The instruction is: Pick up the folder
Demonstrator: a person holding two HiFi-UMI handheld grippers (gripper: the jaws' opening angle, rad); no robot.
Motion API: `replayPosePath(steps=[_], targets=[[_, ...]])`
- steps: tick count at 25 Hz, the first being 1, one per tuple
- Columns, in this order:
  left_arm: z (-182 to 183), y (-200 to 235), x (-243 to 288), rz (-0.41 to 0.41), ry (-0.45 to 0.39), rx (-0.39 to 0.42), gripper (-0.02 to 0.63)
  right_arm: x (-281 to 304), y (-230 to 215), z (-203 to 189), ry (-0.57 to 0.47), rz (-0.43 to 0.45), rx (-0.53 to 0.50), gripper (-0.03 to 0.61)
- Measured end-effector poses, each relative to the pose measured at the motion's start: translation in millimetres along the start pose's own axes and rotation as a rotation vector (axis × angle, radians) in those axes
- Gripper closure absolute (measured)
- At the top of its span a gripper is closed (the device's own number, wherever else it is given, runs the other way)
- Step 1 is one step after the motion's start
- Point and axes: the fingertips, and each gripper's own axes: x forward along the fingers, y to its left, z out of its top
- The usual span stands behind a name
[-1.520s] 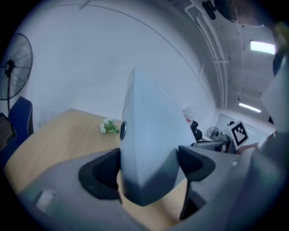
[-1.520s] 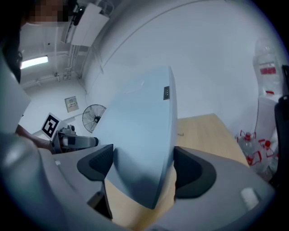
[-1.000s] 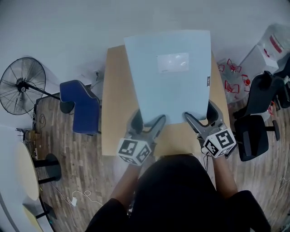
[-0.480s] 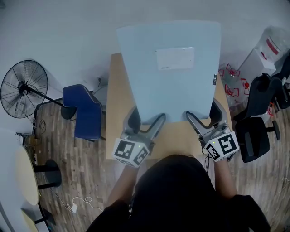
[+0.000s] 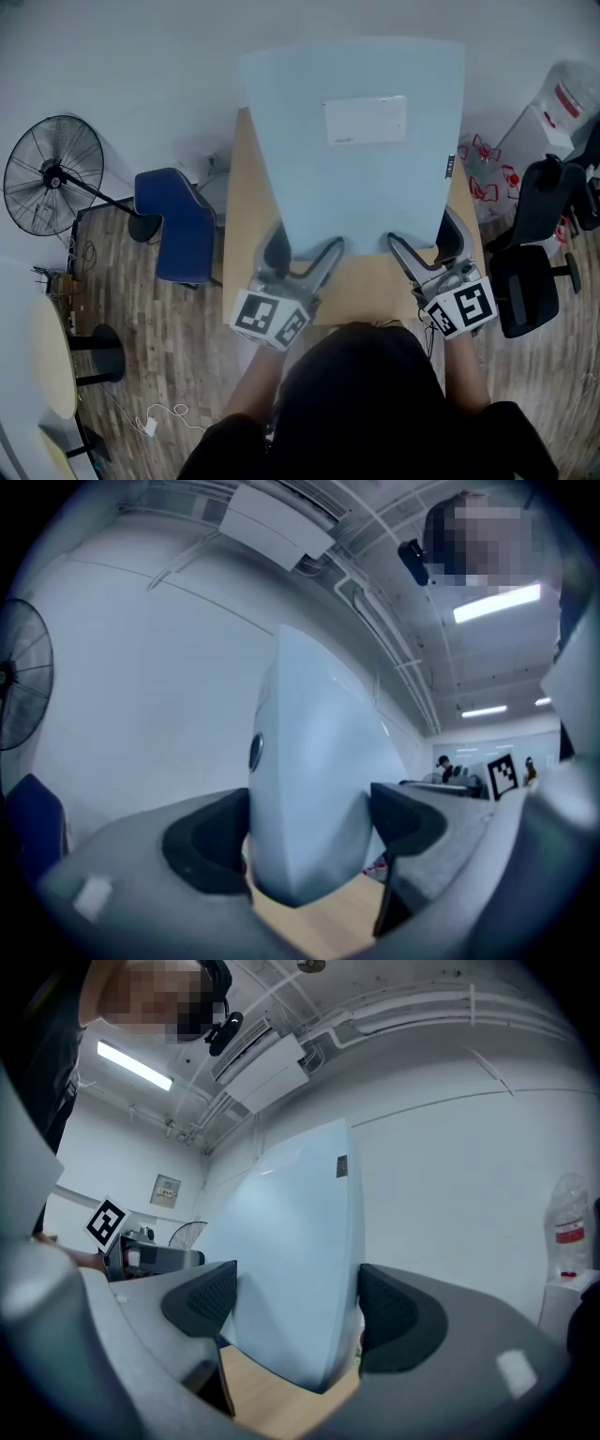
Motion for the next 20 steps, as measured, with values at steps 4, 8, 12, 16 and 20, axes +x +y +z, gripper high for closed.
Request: replayPosePath(steps=[4, 8, 12, 16, 20], targets=[[-3, -1, -7, 0.005, 0.0, -0.009, 0.201, -3, 5, -2, 0.007, 0.005, -0.005, 0.17], [-7, -6, -8, 0.011, 0.001, -0.017, 0.201, -8, 4, -3, 0.011, 0.012, -0.005, 0.172], [-7, -11, -4, 0.008, 0.004, -0.013, 0.201, -12, -1, -3, 0.014, 0.011, 0.001, 0.172], [-8, -10, 0, 0.001, 0.008, 0.003, 0.201, -9, -5, -4, 0.026, 0.011, 0.01, 0.172], [-12, -7, 1, -0.003, 0.007, -0.004, 0.199, -7, -6, -7, 0.028, 0.015, 0.009, 0.172]])
